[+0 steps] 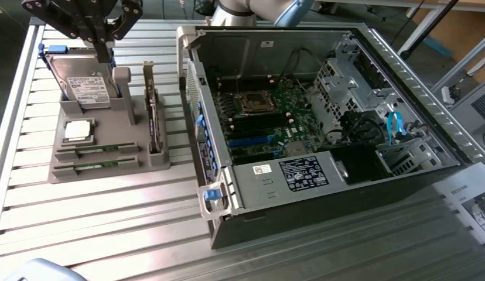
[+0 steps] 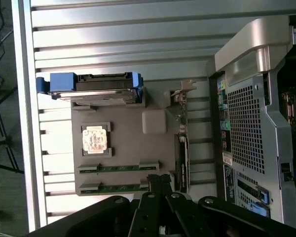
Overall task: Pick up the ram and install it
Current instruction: 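Reach for the ram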
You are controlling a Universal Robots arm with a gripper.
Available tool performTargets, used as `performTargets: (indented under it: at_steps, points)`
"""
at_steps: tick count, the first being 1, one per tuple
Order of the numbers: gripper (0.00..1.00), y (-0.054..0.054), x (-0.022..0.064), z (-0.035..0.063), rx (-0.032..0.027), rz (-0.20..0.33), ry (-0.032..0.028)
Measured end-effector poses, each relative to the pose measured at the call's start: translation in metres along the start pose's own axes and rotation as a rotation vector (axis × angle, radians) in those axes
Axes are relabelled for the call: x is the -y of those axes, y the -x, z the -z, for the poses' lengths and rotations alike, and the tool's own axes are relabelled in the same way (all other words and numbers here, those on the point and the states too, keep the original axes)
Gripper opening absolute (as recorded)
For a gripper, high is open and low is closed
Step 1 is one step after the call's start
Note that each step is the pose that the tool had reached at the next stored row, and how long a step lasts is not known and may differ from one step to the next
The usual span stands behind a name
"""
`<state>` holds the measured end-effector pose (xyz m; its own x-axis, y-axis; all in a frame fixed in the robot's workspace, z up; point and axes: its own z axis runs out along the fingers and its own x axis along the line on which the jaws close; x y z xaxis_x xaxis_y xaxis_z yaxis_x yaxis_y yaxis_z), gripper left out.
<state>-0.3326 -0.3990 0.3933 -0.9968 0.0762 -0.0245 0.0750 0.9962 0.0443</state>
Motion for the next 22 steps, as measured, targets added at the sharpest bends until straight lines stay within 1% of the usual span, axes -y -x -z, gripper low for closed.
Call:
performTargets:
  at_steps: [9, 19, 22]
  points:
    - [0.1, -0.02, 0.0015, 0.0005, 0.0, 0.0, 0.0]
    - [0.1, -0.035, 0.0026, 0.001, -0.001, 0.0, 0.0]
    - [0.1, -0.036, 0.0027, 0.001, -0.0016, 0.0, -0.0001]
